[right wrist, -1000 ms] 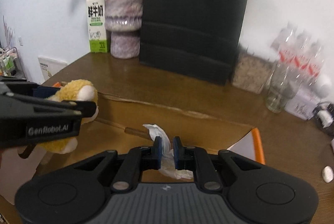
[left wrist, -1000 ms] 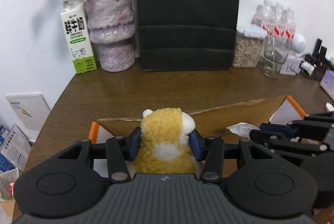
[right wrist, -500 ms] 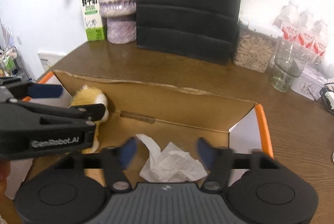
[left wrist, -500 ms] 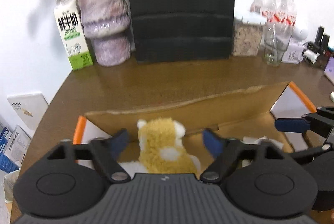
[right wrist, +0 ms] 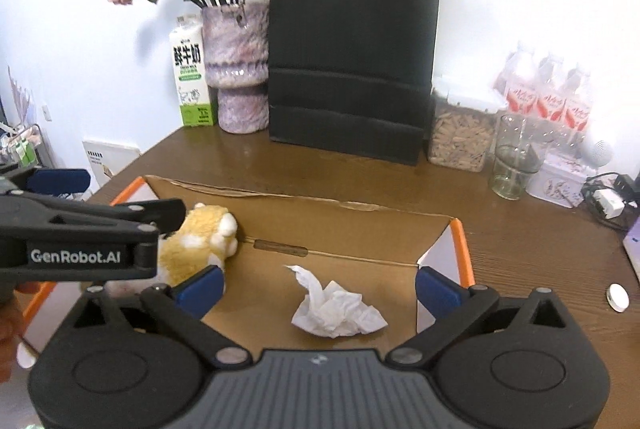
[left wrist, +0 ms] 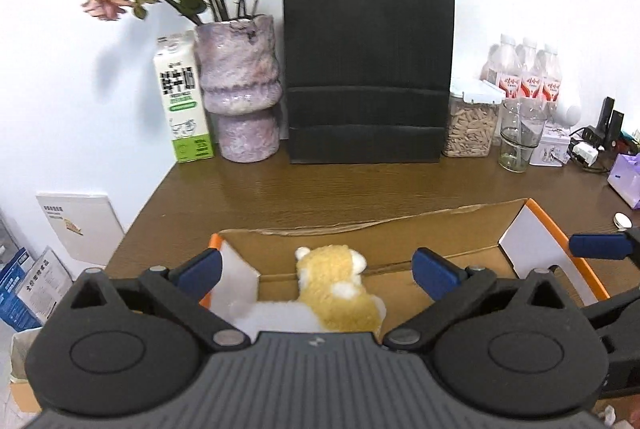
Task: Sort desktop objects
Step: 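Carry both items into the cardboard box and open both tools, then withdraw both tools from the box toward the remaining items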
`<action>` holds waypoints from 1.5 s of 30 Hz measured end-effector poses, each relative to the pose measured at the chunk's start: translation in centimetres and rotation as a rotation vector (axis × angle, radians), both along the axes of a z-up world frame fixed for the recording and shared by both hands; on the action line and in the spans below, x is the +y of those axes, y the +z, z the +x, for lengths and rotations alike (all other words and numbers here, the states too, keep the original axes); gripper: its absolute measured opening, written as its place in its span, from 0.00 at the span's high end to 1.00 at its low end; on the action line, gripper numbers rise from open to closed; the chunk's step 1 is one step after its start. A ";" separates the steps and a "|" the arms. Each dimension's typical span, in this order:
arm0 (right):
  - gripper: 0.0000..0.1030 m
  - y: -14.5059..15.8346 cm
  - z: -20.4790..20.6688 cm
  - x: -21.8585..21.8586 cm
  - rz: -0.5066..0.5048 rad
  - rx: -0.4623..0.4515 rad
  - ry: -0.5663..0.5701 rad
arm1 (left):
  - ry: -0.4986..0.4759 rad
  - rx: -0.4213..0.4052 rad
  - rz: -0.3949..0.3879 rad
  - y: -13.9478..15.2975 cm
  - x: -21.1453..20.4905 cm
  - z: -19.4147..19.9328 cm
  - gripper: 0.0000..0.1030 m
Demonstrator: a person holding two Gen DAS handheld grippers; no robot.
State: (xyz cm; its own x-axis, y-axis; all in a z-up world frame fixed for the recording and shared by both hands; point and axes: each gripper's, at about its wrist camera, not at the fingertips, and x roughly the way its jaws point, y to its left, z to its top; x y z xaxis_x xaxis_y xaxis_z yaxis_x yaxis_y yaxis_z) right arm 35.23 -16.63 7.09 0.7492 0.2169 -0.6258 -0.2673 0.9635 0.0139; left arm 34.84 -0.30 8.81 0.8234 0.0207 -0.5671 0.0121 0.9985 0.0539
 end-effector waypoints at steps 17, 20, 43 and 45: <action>0.00 4.2 -11.8 -0.3 0.003 -0.139 0.017 | -0.007 -0.084 -0.027 2.6 2.4 -10.8 0.00; 0.00 4.4 -14.2 -0.6 0.002 -0.165 0.023 | -0.006 -0.097 -0.040 2.6 2.8 -12.9 0.00; 0.00 -6.5 -32.1 -3.2 0.062 -0.206 0.049 | 0.004 -0.141 -0.149 -7.4 6.5 -30.3 0.00; 0.00 -7.2 -32.9 -3.0 0.073 -0.203 0.039 | -0.005 -0.120 -0.136 -8.0 6.2 -30.8 0.00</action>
State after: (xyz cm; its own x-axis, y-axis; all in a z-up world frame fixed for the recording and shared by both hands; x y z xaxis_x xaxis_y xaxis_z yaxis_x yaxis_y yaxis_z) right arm 2.31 -19.67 -0.12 0.8486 0.2869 -0.4444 -0.3083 0.9510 0.0251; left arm 4.06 5.89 0.77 0.8850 -0.0542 -0.4623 0.0189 0.9966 -0.0806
